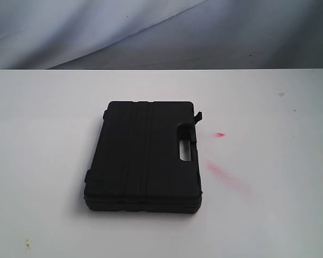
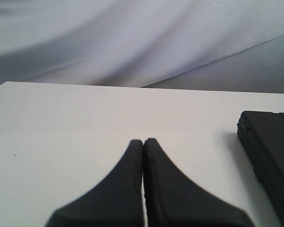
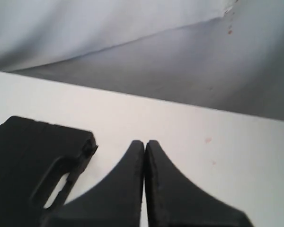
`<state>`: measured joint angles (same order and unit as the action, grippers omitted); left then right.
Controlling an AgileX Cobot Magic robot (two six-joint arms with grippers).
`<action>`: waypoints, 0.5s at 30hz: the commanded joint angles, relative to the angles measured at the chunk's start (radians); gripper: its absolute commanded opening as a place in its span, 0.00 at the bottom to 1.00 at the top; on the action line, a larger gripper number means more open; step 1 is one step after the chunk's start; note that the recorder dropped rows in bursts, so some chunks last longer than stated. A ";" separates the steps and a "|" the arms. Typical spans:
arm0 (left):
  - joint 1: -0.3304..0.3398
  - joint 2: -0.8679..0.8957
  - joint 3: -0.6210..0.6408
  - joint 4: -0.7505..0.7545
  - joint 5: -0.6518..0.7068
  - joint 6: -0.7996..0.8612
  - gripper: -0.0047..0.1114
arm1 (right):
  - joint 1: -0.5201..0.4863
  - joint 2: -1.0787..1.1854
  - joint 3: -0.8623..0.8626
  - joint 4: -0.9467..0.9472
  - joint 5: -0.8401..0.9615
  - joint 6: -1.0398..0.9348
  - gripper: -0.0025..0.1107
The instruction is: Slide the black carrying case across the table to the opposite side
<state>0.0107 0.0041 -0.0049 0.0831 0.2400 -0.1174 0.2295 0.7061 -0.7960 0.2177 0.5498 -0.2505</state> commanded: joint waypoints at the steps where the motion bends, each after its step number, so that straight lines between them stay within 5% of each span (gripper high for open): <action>1: -0.005 -0.004 0.005 0.004 -0.004 -0.005 0.04 | 0.052 0.171 -0.092 0.071 0.084 -0.010 0.02; 15: -0.005 -0.004 0.005 0.004 -0.004 -0.005 0.04 | 0.264 0.559 -0.172 0.080 0.084 0.129 0.02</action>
<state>0.0107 0.0041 -0.0049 0.0831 0.2400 -0.1174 0.4769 1.2318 -0.9603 0.3006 0.6410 -0.1551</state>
